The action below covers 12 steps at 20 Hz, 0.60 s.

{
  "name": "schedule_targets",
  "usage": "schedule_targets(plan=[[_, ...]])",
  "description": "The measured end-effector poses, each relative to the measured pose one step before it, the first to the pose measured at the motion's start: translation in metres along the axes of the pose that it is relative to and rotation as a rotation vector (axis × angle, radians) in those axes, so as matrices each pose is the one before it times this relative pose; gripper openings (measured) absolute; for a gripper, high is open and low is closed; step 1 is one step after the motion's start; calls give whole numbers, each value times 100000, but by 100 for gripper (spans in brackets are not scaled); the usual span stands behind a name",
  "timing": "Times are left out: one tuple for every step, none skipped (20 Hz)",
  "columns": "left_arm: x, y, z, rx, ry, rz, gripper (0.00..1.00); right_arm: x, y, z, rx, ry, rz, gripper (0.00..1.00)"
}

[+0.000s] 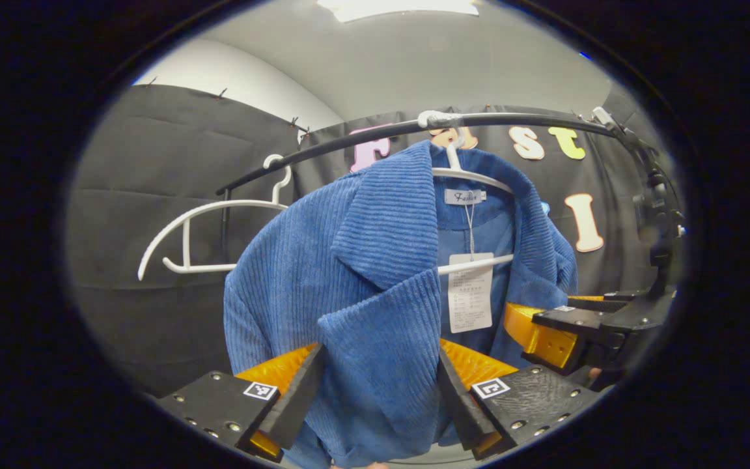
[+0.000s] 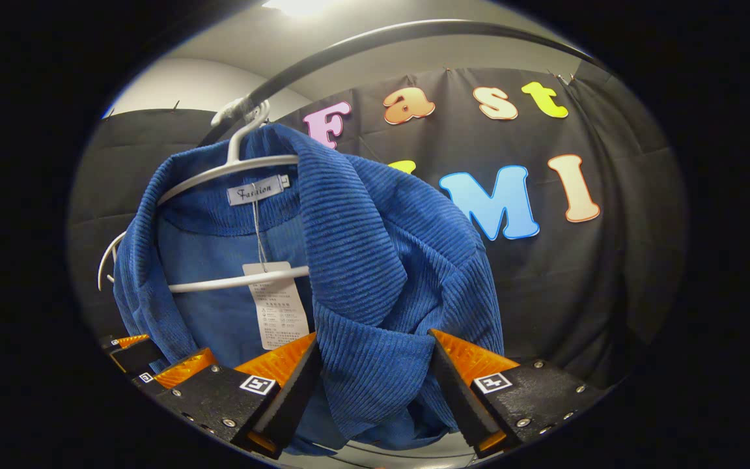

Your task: Grasp the clothes on the hanger with both hands and then place them into the laundry hamper below.

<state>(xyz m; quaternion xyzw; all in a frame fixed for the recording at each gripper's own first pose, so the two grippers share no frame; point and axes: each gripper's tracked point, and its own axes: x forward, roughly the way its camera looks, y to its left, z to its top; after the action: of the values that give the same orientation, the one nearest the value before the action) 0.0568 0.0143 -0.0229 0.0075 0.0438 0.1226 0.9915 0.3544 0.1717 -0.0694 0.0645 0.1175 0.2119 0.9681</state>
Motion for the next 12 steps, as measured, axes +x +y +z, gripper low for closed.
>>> schedule_targets(plan=[[-17, 21, -94, -598, 285, 488, 92, 359, 124, -306, 1269, 915, 279, 94], [53, -29, -132, -379, 397, 386, 92, 331, 60, -293, 962, 588, 22, 95], [-17, -70, -154, -222, 452, 456, 92, 403, 20, -175, 676, 529, -133, 94], [-51, 45, -15, 96, 250, 790, 92, 311, -280, -218, 408, 131, -476, 94], [72, 19, -116, 544, 366, -223, 92, 244, -58, -60, 238, -157, -670, 95], [46, -152, 90, 553, 462, -1064, 92, 188, -33, 42, -11, 18, -744, 95], [-109, 64, -240, 240, 80, 86, 92, 52, 155, -62, -174, -209, 294, 92], [-5, 47, 58, 93, -210, -38, 92, -11, 292, -7, -353, -78, 761, 83], [75, -108, -43, 352, -117, -196, 92, -127, 128, -6, -364, -384, 815, 77], [-105, 227, 112, 455, -303, 666, 83, -134, -102, -4, -12, -304, 254, 61], [153, 149, -67, 374, 41, 258, 73, -164, -25, 166, 387, -614, 724, 46], [34, 75, -37, 184, 63, -197, 63, -441, 146, 82, 429, -1399, 702, 30]])
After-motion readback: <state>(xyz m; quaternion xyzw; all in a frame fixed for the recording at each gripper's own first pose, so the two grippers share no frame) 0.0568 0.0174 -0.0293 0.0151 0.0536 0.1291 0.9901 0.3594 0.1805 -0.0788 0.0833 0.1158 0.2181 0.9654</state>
